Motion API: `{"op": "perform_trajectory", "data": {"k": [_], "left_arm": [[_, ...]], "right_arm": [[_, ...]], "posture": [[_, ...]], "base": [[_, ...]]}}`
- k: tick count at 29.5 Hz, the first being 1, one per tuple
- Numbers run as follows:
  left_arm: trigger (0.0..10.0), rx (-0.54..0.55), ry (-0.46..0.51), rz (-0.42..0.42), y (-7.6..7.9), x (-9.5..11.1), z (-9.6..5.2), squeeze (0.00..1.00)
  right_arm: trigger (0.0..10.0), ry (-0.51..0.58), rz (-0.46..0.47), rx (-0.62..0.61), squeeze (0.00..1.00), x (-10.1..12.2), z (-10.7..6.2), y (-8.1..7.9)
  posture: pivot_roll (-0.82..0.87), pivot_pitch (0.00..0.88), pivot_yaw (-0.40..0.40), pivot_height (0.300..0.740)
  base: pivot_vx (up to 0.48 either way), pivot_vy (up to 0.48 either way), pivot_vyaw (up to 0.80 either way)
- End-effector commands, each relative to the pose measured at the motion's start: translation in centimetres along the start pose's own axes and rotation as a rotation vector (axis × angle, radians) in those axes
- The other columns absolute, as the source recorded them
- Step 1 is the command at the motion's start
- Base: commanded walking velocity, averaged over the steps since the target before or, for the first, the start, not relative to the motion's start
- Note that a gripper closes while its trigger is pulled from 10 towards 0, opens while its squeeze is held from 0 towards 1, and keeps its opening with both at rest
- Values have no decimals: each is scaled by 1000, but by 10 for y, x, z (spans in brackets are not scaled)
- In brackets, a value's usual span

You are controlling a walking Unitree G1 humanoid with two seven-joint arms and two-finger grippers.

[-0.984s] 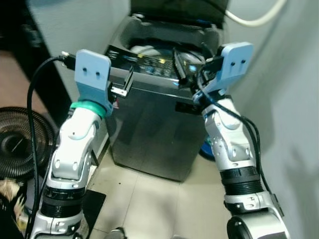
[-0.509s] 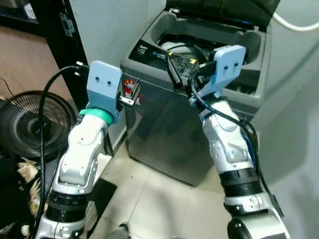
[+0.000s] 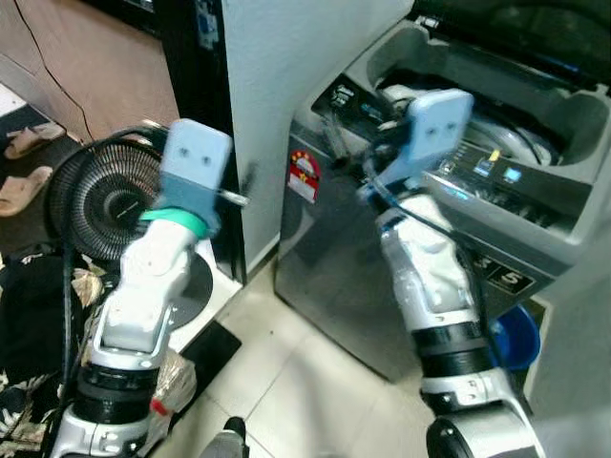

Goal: Clothes washing

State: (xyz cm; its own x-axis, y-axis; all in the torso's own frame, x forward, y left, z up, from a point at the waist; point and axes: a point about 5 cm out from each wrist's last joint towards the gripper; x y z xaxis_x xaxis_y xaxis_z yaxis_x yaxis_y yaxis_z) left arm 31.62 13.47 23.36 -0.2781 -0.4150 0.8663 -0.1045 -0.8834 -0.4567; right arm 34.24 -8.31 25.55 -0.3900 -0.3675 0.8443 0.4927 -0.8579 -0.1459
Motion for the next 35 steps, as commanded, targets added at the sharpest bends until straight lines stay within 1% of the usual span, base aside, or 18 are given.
{"op": "perform_trajectory", "data": {"k": [1,35], "left_arm": [[10000,-21,-6,15,5,-2,-1,0],[10000,-19,-9,32,3,-4,1,0]], "right_arm": [[10000,-6,0,-10,0,-2,-2,2],[10000,-10,20,7,0,-5,-2,-2]], "posture": [[73,0,-19,740],[74,0,-8,740]], "base": [[0,0,781],[0,0,778]]}}
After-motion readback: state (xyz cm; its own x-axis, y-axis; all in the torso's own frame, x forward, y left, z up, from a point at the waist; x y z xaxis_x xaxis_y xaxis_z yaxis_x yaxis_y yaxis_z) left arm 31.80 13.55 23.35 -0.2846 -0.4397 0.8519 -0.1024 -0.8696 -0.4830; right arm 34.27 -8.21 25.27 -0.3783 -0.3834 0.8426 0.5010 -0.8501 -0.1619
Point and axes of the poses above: a point about 5 cm out from each wrist's last joint towards the gripper, its own z axis pointing out of the wrist towards the gripper, its own x axis along the axis of the wrist's last joint, y = z × x, and after that the axes turned 11 degrees about z, right-handed
